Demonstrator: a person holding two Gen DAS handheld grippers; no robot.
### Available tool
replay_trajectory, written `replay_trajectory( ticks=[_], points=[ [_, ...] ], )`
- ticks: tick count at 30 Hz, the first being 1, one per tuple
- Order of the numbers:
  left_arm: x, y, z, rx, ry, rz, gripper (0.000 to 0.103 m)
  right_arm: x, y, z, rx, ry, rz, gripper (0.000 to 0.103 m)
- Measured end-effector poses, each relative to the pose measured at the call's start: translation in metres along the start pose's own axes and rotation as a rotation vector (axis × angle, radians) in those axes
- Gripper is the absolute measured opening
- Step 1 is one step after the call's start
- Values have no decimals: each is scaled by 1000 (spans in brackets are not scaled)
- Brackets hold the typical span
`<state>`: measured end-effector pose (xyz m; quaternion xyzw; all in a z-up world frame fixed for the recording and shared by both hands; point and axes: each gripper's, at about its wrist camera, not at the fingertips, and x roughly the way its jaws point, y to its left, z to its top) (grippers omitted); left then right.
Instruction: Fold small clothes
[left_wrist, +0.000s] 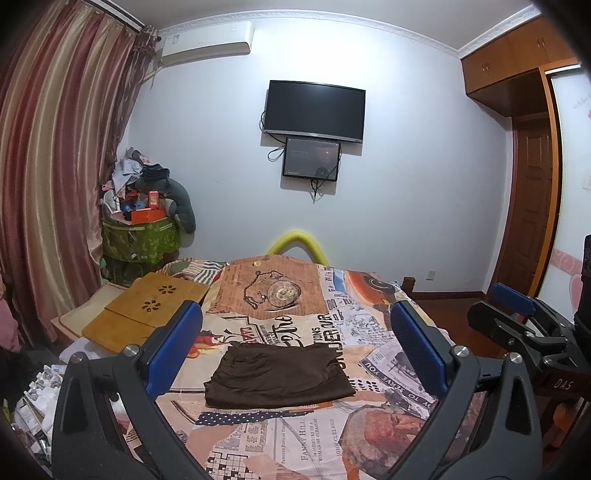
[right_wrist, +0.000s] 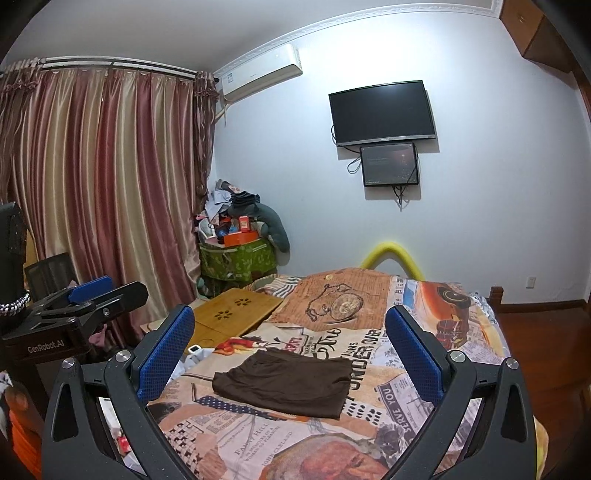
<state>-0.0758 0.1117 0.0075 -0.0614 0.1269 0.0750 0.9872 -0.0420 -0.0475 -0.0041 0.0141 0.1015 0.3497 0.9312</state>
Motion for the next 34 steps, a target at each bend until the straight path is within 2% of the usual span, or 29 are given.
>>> replay_trajectory(
  ticks=[34],
  points=[
    [4,-4,-4,28,25,-28,103,0,3,1,-4,11,1,103]
  ],
)
